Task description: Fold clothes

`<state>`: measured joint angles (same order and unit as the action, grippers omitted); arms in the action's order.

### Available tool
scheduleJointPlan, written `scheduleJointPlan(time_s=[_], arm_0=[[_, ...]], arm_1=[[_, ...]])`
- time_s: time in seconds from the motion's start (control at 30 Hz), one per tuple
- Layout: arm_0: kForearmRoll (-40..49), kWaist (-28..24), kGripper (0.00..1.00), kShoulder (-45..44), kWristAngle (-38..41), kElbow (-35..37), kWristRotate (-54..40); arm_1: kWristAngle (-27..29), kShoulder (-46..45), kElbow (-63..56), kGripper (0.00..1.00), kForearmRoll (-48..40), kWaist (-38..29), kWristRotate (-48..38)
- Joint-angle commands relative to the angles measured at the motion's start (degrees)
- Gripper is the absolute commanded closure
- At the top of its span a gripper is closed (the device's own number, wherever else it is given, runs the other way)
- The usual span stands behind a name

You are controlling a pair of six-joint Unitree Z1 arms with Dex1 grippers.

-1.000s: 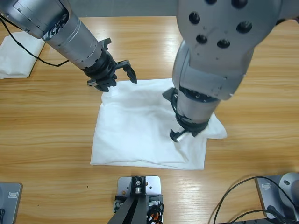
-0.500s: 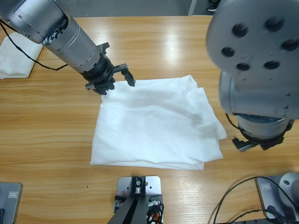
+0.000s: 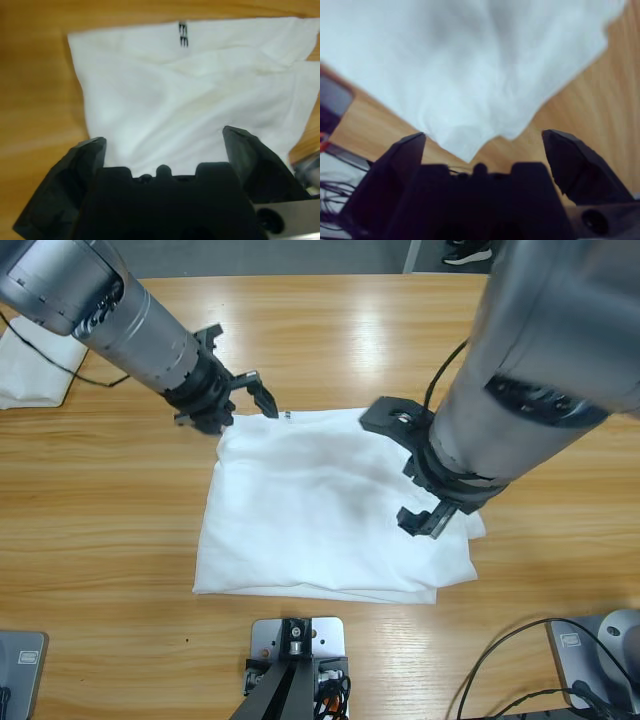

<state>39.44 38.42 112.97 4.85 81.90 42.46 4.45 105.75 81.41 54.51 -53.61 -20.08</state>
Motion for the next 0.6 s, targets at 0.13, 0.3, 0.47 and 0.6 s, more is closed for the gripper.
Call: scheduleJointPlan(time_s=[0.13, 0.3, 0.47, 0.6], arm_0=[[6.0, -1.8, 0.138, -0.3, 3.9, -0.2, -23.9], [5.1, -1.2, 0.138, 2.8, 5.2, 0.9, -27.3], [4.6, -1.2, 0.138, 6.9, 5.1, 4.8, -29.8], [4.7, -1.3, 0.973, 8.8, 5.0, 7.0, -30.1]], arm_1=[[-1.8, -4.2, -1.1, 0.077, -2.4, 1.7, 3.5], [-16.5, -5.4, 1.7, 0.096, -7.2, 1.4, 1.2], [-24.5, -7.6, -7.0, 0.266, -22.2, -0.6, 0.1], [-27.1, -9.3, -15.3, 0.982, -30.7, -0.6, 0.7]])
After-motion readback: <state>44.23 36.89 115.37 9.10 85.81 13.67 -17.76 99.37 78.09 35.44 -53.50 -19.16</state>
